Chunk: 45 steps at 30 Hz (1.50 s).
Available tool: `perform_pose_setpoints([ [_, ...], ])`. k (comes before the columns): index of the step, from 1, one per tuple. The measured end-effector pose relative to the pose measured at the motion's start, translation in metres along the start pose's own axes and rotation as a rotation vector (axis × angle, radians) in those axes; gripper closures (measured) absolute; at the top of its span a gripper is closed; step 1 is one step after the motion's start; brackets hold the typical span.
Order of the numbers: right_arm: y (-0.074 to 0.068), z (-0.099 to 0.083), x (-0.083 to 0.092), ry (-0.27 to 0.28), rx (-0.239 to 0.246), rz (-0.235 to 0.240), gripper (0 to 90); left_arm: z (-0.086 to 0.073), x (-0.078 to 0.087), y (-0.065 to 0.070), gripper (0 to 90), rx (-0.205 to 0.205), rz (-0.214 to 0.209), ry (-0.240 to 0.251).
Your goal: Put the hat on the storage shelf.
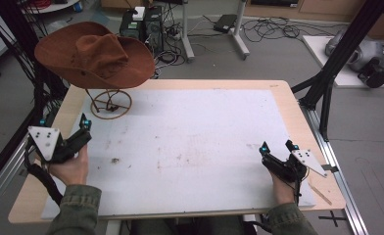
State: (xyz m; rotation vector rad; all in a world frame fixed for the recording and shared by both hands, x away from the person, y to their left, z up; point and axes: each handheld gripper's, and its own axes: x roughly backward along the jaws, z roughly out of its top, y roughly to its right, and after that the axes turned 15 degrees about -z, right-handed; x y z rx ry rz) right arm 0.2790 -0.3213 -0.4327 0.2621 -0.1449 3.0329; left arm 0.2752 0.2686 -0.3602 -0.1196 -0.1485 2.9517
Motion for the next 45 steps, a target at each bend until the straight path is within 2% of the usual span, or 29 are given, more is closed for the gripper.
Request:
perform_pose_setpoints([
  [2, 0.0, 0.0, 0.001, 0.0, 0.001, -0.001, 9.9, -0.012, 0.009, 0.005, 15.9, -0.004, 0.005, -0.01],
  [9, -0.001, 0.0, 0.002, 0.014, -0.006, -0.009, 9.8, -0.038, 0.029, 0.012, 16.1, 0.053, 0.009, -0.039],
  [11, -0.001, 0.0, 0.002, 0.014, -0.006, -0.019, 9.8, -0.047, 0.033, 0.014, 16.5, 0.054, 0.005, -0.047],
  [16, -0.001, -0.001, 0.003, 0.019, -0.004, -0.039, 9.8, -0.06, 0.041, 0.007, 16.5, 0.103, 0.011, -0.068],
  [19, -0.001, -0.001, 0.005, 0.033, -0.003, -0.055, 9.8, -0.065, 0.042, 0.006, 16.4, 0.086, 0.019, -0.09],
  [20, -0.001, -0.001, 0.005, 0.033, -0.003, -0.055, 9.8, -0.068, 0.042, 0.005, 16.4, 0.101, 0.015, -0.091],
  [22, -0.001, -0.001, 0.006, 0.034, -0.005, -0.06, 9.9, -0.07, 0.041, 0.004, 16.4, 0.12, 0.007, -0.1],
  [29, -0.002, -0.001, 0.006, 0.031, 0.004, -0.057, 9.9, -0.066, 0.043, 0.007, 16.4, 0.11, 0.007, -0.089],
  [39, -0.002, -0.002, 0.005, 0.018, -0.002, -0.048, 9.9, -0.068, 0.043, 0.003, 16.4, 0.127, 0.007, -0.091],
  [45, -0.002, -0.002, 0.004, 0.02, 0.003, -0.045, 9.9, -0.069, 0.041, 0.004, 16.5, 0.135, -0.009, -0.106],
])
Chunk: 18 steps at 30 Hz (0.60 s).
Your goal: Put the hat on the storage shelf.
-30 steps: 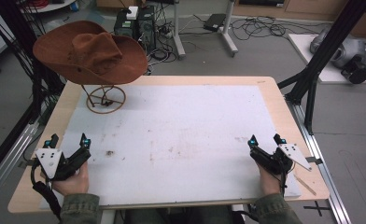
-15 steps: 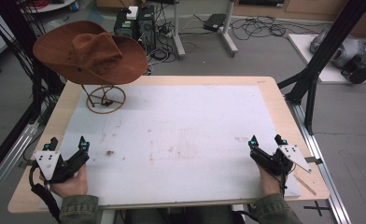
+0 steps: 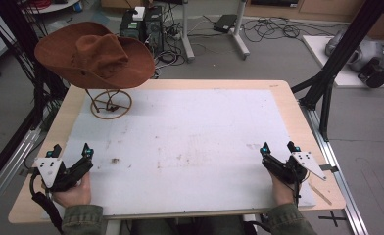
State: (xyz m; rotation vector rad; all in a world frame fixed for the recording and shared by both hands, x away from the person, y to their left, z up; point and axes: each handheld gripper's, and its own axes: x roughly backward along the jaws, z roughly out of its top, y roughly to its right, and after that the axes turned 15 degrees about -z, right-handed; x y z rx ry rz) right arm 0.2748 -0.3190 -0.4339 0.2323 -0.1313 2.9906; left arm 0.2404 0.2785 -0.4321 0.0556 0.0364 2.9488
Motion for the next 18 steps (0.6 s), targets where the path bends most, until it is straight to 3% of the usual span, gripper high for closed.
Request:
perform_pose_setpoints([
  [18, -0.0002, -0.0009, -0.001, -0.021, -0.005, 0.013, 9.9, -0.0011, -0.0022, -0.0005, 16.8, 0.01, -0.01, -0.014],
])
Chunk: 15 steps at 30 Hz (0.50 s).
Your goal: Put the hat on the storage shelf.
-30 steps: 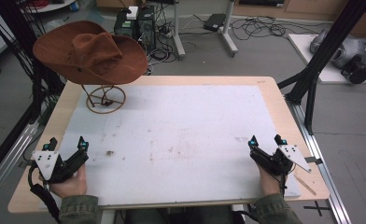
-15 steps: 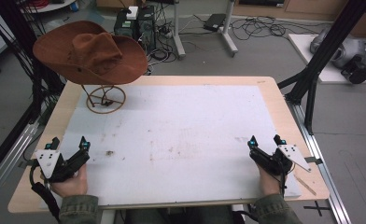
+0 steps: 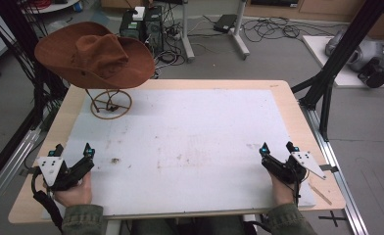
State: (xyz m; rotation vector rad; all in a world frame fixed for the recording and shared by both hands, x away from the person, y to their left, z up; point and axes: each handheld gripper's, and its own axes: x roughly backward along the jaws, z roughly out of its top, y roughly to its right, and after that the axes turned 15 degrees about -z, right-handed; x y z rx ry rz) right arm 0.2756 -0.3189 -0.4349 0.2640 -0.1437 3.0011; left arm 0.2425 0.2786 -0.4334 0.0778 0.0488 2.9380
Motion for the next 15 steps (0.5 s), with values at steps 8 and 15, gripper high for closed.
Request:
perform_pose_setpoints([
  [8, -0.0004, -0.0006, -0.001, -0.005, 0.002, 0.003, 9.9, -0.001, -0.0027, -0.0008, 16.8, 0.009, -0.011, -0.01],
  [15, -0.0008, -0.0007, -0.001, -0.01, 0.007, 0.005, 9.9, -0.0011, -0.0033, -0.0017, 16.8, 0.016, -0.024, -0.022],
])
